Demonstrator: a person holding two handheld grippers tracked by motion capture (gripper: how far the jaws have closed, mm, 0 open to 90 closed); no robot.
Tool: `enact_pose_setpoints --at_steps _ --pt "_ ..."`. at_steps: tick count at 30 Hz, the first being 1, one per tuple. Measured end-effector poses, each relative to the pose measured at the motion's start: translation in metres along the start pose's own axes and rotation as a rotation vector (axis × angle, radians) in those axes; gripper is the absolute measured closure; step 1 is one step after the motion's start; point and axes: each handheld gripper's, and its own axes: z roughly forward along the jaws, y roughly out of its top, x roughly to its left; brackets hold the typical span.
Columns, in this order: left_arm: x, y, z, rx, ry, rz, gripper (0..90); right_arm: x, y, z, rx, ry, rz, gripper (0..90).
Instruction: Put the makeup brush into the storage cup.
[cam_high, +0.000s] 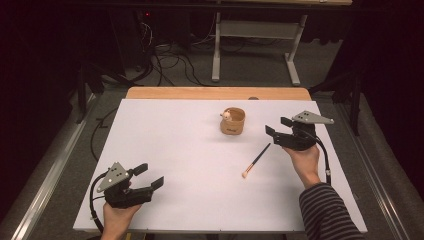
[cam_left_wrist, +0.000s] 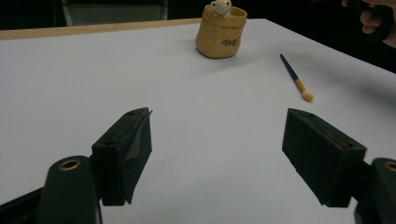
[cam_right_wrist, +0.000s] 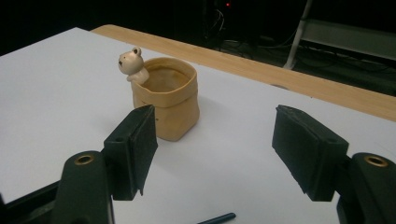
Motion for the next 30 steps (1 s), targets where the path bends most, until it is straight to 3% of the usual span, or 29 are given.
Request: enact_pose_setpoints --at_steps 15,23,30 --pt "0.0 0.0 0.001 0.006 -0.003 -0.001 24.8 -0.003 0.004 -0.004 0.088 0.02 -0.017 33.6" --pt "0.0 0.0 0.0 0.003 -0.005 0.003 24.7 0.001 0.013 -0.005 0.134 0.053 -0.062 33.0" --pt "0.0 0.0 0.0 0.0 -0.007 0.004 24.5 0.007 0.023 -0.002 0.223 0.089 -0.106 32.9"
